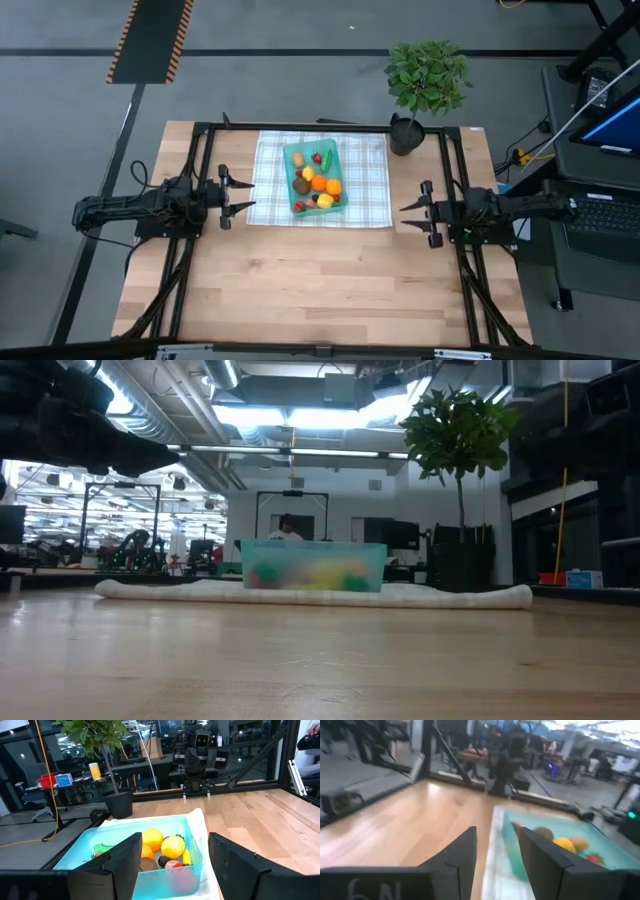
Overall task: Pick and placing Produce into tupperware
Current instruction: Return to Home Position
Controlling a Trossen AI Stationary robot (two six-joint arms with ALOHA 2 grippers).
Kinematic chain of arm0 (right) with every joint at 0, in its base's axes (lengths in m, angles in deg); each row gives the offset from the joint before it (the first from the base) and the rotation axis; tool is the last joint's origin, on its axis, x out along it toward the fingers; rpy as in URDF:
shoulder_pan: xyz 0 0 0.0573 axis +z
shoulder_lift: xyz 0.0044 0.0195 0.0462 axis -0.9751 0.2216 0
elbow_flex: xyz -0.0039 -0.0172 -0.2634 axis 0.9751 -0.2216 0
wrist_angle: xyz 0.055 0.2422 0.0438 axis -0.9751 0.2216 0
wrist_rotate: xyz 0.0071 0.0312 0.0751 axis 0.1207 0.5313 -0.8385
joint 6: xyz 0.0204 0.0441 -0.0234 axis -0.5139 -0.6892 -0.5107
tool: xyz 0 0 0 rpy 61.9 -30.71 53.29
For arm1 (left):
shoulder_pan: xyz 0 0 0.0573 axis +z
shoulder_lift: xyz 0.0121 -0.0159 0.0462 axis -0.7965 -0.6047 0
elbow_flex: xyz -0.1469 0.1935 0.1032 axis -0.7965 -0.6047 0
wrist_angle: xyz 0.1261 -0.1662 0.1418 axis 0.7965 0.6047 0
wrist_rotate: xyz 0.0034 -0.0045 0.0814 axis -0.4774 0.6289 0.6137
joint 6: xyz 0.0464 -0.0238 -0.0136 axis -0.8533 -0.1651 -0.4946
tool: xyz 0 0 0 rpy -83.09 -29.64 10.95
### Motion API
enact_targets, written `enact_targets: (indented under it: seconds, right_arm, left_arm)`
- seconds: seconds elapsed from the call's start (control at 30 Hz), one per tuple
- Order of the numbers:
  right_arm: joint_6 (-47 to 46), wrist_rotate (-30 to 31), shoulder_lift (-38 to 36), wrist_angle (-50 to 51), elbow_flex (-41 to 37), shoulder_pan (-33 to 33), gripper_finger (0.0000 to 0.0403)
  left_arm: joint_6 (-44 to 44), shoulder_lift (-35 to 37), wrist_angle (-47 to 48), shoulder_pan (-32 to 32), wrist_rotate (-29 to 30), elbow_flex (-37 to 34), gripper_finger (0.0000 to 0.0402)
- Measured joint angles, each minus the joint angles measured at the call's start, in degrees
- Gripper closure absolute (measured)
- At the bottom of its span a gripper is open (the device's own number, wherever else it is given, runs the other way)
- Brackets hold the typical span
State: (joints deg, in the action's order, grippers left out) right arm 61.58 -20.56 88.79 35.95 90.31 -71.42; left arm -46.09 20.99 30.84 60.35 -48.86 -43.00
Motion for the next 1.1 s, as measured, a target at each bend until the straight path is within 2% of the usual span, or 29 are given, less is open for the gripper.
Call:
enact_targets:
  seconds: [0.13, 1.1]
  right_arm:
    - [-1.9, -2.9, -2.5, -0.6, 0.0, 0.0, 0.0253]
    - [-4.7, -2.9, -2.4, -0.6, 0.0, 0.0, 0.0253]
  left_arm:
    - [0.0, 0.0, 0.0, 0.0, 0.0, 0.0, 0.0182]
    - [0.0, 0.0, 0.0, 0.0, 0.0, 0.0, 0.0182]
